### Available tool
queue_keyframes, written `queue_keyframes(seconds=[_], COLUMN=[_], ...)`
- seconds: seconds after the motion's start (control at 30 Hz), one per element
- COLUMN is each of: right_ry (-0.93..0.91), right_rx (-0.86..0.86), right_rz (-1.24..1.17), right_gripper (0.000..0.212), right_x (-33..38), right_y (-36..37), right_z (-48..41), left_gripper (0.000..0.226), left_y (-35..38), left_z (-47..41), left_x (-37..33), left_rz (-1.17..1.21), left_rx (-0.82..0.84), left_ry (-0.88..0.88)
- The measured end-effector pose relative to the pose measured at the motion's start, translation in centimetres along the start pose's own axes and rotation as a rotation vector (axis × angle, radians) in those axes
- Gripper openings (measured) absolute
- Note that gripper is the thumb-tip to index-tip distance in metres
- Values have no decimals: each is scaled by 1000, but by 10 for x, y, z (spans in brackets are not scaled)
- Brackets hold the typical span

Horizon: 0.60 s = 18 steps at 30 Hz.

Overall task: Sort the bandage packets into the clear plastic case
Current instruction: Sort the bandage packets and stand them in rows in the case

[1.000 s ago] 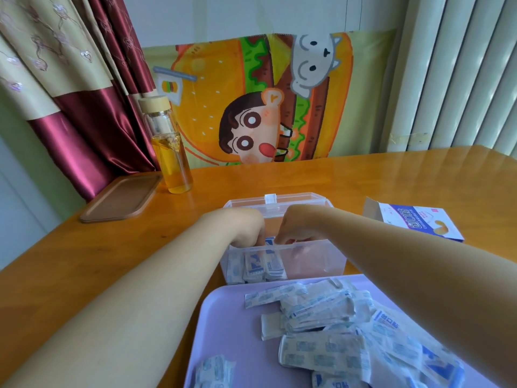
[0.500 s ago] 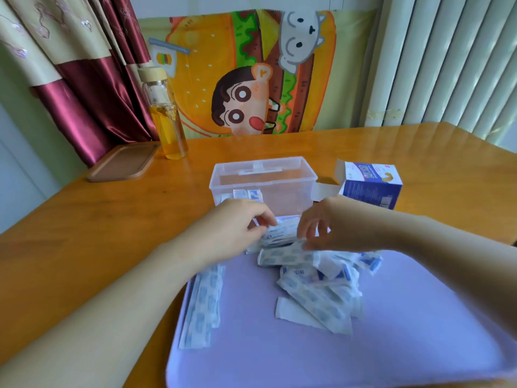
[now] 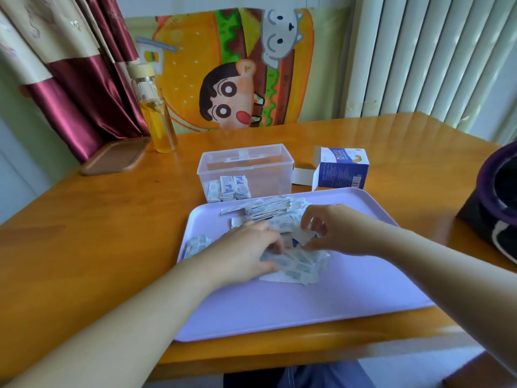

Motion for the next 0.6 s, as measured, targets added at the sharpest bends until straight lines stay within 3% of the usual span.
queue_keyframes(seconds=[0.17,0.3,0.53,0.6], right_ry=[67,126,146,131], right_rx=[-18,6,26,18], right_rz=[-224,-372,-618,-801], right_gripper=[20,15,7,9], right_x=[-17,-36,-56,-60], right_y=[-9,-14,-23,-20], right_z=[3,10,31,37], left_gripper=[7,13,8,7], left_y=[0,-1,-24,-23], left_z=[12,16,18,17], left_x=[13,22,10,1], left_rz=[104,97,236,328], left_rx=[107,132,-95,-115], left_ry=[-47,-114,-136,-118])
Point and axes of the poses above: each hand's wrist, its own z-axis away from the middle knuckle, its own y-axis out of the palm, x = y × z, the point moved 10 cm from there along -z, towards the middle knuckle, and after that the axes turned 15 degrees about x, right-handed, at the moved point
